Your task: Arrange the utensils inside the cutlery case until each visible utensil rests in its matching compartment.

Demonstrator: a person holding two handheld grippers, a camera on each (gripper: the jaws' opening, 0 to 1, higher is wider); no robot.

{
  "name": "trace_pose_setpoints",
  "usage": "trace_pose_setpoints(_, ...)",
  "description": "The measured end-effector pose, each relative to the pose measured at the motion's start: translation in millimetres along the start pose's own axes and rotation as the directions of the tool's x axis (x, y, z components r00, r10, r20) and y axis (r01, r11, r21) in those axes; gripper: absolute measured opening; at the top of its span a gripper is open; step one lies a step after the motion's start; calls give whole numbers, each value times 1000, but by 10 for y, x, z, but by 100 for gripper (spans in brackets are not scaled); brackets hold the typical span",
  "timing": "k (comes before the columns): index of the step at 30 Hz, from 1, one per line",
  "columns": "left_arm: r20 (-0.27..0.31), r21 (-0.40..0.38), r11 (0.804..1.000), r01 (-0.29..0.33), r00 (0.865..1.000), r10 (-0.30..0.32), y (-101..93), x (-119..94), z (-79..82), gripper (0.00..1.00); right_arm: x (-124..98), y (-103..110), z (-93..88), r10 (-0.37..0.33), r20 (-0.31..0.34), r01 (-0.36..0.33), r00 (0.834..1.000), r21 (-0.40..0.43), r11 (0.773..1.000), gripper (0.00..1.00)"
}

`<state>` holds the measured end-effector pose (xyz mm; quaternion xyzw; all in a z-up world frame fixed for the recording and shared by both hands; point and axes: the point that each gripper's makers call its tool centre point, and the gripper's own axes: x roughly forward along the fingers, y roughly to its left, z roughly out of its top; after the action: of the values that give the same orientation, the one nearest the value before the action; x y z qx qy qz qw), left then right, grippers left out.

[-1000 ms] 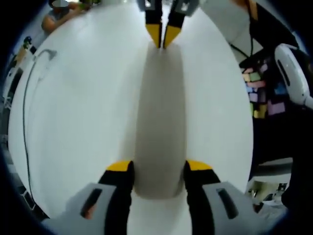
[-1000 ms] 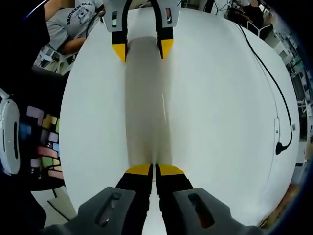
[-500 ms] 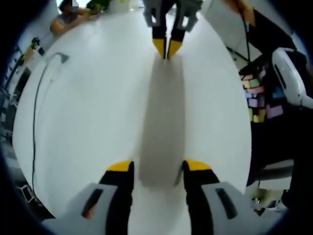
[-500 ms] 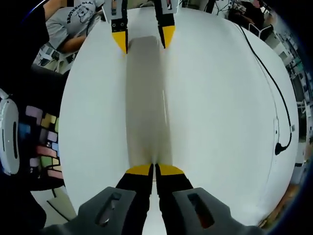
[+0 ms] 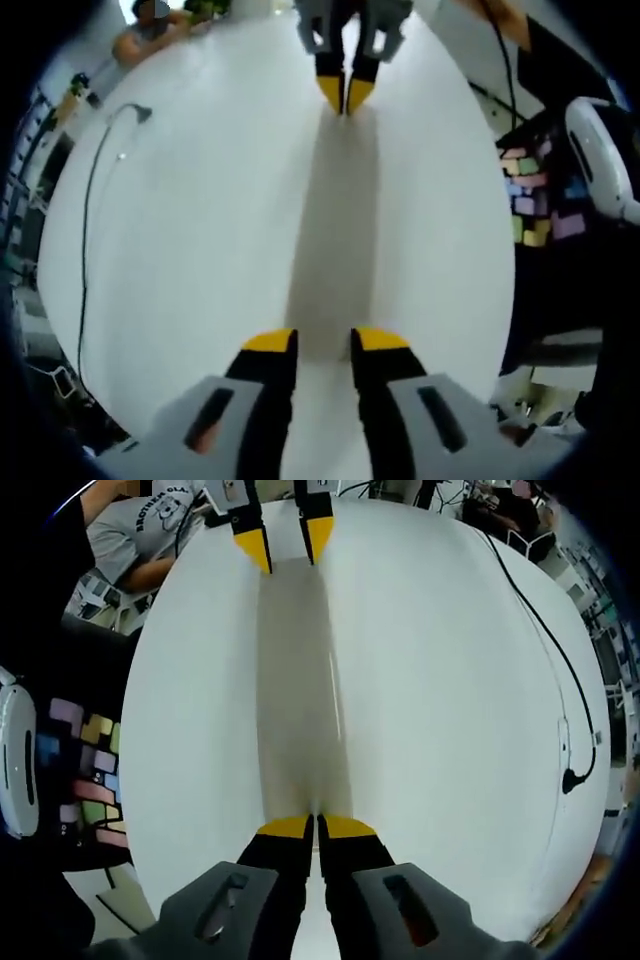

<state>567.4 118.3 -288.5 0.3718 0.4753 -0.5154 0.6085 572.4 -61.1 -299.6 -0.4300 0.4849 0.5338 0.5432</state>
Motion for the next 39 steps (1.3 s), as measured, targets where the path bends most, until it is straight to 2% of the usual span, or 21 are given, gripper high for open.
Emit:
trace_pose_setpoints(10, -59, 45, 999, -27, 998, 30, 27, 32, -25, 20, 1, 3, 4, 0, 24, 0, 1000, 5, 1000, 1)
trace_pose_setpoints(12, -70, 10, 1000, -30, 997, 31, 31, 64, -43, 20, 2, 1, 4, -2, 20, 2, 1000, 1, 1000, 1)
trace_pose_setpoints(15, -73, 36, 999, -23, 997, 26, 23, 59, -37, 21, 2, 0, 4, -6, 18, 6, 1000, -2, 1000, 1)
trace_pose_setpoints(17, -83, 15, 999, -28, 996, 29, 25, 62, -34, 21, 2, 1, 4, -8, 18, 8, 1000, 0, 1000, 1)
trace_pose_setpoints(20, -93, 28, 999, -25, 995, 27, 29, 65, -34, 21, 2, -1, 4, -11, 22, 11, 1000, -5, 1000, 1)
trace_pose_setpoints(26, -95, 31, 999, -19, 995, 22, 32, 65, -34, 21, 7, 5, 10, -12, 16, 12, 1000, -7, 1000, 1)
trace_pose_setpoints(32, -65, 17, 1000, -13, 998, 15, 40, 57, -34, 21, 5, 5, 6, -15, 6, 15, 1000, -12, 1000, 1)
trace_pose_setpoints(39, -90, 17, 1000, -15, 996, 17, 39, 55, -30, 20, -1, 16, 9, -22, 0, 22, 1000, -20, 1000, 1)
